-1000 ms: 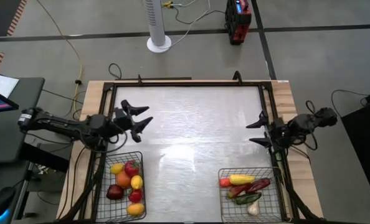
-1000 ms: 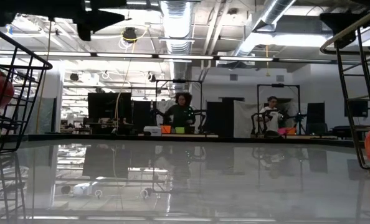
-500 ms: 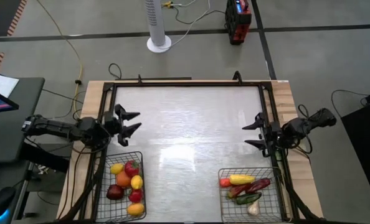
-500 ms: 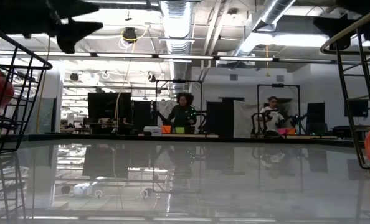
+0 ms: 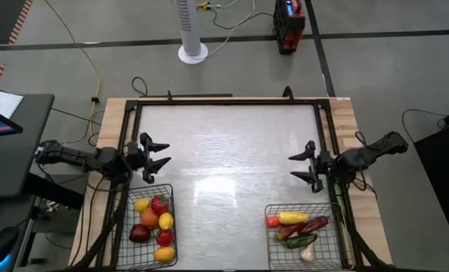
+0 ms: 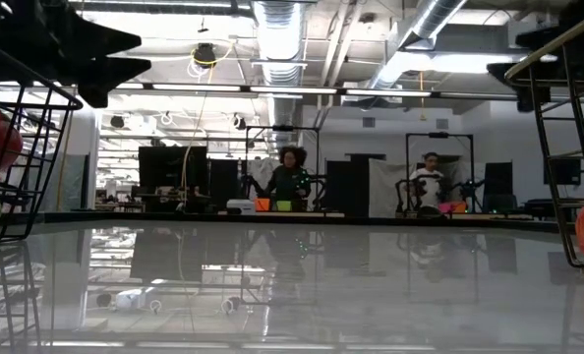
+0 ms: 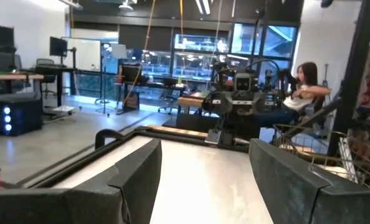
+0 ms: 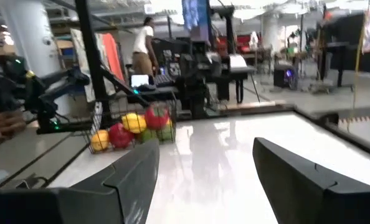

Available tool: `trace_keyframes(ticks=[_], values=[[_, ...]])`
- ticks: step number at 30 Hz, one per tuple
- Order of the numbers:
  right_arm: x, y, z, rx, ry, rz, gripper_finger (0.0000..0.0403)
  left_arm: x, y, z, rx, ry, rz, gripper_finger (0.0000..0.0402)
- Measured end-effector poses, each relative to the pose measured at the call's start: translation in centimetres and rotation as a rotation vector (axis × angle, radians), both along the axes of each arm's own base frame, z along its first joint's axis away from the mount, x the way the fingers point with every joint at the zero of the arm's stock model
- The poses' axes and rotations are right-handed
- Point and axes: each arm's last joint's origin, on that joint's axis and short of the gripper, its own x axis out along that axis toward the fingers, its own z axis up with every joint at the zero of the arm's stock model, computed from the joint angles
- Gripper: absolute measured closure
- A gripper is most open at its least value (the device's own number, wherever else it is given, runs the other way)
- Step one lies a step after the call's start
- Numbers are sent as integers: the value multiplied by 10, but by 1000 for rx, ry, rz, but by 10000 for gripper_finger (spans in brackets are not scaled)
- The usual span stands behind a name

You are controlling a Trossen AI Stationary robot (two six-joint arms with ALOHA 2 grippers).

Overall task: Sort produce into baskets
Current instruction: Return to Home Position

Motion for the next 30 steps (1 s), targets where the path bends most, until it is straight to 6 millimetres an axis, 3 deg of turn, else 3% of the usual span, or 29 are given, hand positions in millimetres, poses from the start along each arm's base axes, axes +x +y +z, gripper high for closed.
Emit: trace_keyframes(ticks=[16,30], values=[[2,1,-9,51,30,-5,117,0,-2,-2,6,19,-23,171],[2,1,-10,49,35,-5,117,1,-2,-28,137,308,-21,171]])
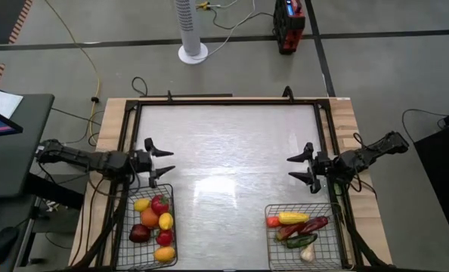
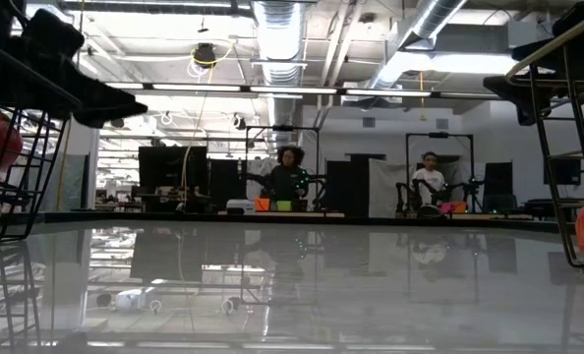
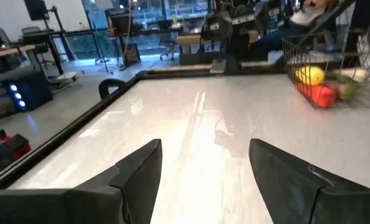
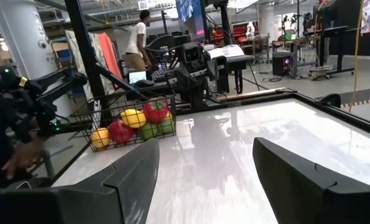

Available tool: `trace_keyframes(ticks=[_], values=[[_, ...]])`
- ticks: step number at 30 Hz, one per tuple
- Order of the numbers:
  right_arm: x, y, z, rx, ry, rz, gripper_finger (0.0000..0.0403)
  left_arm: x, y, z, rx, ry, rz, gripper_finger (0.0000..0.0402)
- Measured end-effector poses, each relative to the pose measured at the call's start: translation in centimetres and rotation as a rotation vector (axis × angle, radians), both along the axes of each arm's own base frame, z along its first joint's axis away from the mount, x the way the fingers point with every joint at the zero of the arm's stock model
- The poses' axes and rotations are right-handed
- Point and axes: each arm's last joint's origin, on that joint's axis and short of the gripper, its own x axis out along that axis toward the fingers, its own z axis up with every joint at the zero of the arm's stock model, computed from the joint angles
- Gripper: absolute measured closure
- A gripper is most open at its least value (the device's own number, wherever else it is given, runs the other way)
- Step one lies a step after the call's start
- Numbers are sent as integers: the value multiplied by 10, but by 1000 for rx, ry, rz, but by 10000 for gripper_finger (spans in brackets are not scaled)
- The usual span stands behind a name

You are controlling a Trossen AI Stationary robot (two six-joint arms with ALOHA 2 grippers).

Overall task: Sort produce into baskets
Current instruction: Return to Home Position

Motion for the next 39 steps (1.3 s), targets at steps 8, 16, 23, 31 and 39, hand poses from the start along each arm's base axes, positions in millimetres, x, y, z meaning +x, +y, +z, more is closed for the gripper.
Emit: trace_keyframes(ticks=[8,16,23,31,39], values=[[0,0,0,0,1,0,117,0,0,-1,2,29,-1,171],[0,0,0,-1,2,0,117,0,0,0,-1,30,0,171],[0,0,0,-1,2,0,117,0,0,0,-1,30,0,171],[0,0,-1,-1,2,0,117,0,0,0,0,31,0,171],[0,0,0,-1,2,0,117,0,0,0,-4,31,1,171]])
